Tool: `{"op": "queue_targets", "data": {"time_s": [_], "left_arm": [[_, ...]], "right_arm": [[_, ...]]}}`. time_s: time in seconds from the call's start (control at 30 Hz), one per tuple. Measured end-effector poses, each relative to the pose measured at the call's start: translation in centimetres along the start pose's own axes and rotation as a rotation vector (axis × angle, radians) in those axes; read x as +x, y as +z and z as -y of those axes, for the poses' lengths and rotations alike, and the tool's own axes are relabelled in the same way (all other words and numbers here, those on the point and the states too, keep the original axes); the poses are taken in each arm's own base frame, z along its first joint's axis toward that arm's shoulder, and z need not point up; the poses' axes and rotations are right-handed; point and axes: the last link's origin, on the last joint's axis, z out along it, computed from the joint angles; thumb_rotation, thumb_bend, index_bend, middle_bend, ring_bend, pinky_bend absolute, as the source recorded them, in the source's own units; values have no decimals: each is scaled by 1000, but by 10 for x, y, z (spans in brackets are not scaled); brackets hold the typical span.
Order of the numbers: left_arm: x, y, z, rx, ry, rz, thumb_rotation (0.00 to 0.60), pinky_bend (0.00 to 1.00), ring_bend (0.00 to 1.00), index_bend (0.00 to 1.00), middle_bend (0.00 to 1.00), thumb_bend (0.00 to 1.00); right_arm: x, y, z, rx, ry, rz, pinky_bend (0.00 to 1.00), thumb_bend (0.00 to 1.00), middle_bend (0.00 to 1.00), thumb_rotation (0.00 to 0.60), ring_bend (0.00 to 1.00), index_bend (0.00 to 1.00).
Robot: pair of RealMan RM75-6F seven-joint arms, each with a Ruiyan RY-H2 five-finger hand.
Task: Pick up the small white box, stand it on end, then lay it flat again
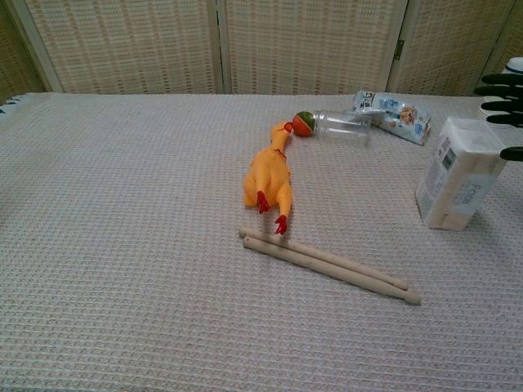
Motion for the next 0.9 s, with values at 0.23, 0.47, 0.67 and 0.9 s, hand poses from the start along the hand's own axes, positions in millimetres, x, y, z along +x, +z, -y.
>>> {"op": "queue_targets", "data": {"time_s": [0.23, 0.47, 0.67, 0.9], "left_arm": [[3, -1, -3, -16, 0, -14, 600, 205, 0, 164, 0, 627], [4, -2, -3, -17, 2, -23, 600, 204, 0, 164, 0, 628], [6, -1, 0, -11, -7, -45, 600, 200, 0, 164, 0, 627], [10, 0, 5, -20, -26, -65, 600, 193, 0, 164, 0, 627]], "right_arm": [[-1, -12, 34, 71, -235, -47, 0, 44, 0, 600, 0, 0], [-27, -14, 86, 34, -579, -40, 0, 157, 0, 600, 0, 0], [-41, -5, 130, -98, -874, 27, 0, 170, 0, 600, 0, 0], [-51, 9, 163, -314, -955, 85, 0, 171, 0, 600, 0, 0]]}}
